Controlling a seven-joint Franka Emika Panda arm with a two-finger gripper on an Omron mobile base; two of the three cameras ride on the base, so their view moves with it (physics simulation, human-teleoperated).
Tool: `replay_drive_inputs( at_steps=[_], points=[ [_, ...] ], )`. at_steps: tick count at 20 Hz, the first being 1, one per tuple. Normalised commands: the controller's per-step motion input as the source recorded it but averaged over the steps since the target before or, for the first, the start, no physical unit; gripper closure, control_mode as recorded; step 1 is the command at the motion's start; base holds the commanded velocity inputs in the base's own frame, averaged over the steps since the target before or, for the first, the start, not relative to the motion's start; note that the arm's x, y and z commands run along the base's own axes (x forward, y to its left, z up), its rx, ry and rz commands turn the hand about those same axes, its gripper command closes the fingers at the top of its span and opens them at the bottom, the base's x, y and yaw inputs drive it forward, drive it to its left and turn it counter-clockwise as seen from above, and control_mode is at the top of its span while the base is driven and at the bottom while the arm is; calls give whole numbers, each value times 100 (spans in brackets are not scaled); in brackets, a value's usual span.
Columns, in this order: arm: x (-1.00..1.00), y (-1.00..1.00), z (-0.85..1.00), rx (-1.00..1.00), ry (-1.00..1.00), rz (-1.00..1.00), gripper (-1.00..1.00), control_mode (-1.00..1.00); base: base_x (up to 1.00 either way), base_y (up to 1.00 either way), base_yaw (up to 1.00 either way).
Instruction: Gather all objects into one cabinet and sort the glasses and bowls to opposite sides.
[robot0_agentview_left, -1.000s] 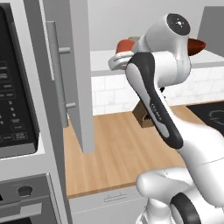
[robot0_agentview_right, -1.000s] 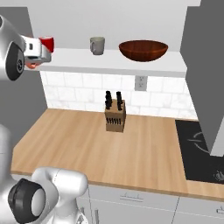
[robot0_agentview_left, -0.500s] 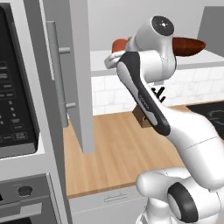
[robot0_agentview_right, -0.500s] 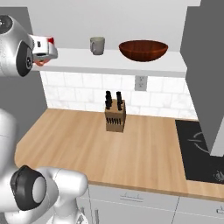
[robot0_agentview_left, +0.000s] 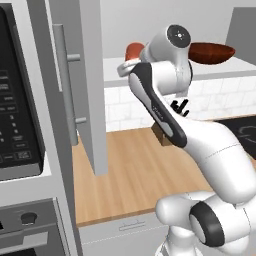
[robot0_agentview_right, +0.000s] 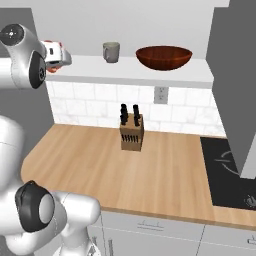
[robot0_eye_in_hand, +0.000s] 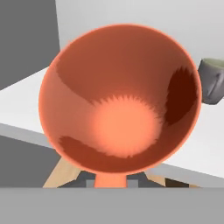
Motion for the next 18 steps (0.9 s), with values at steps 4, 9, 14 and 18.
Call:
replay_drive_inputs(
  at_steps=[4,9,14,18],
  points=[
    [38,0,1,0,2,0,100,-100,0,0,0],
    [18,5,13,0,18,0,100,-100,0,0,0],
    [25,14,5,0,13,0,100,-100,0,0,0],
    [29,20,-5,0,0,0,100,-100,0,0,0]
  ],
)
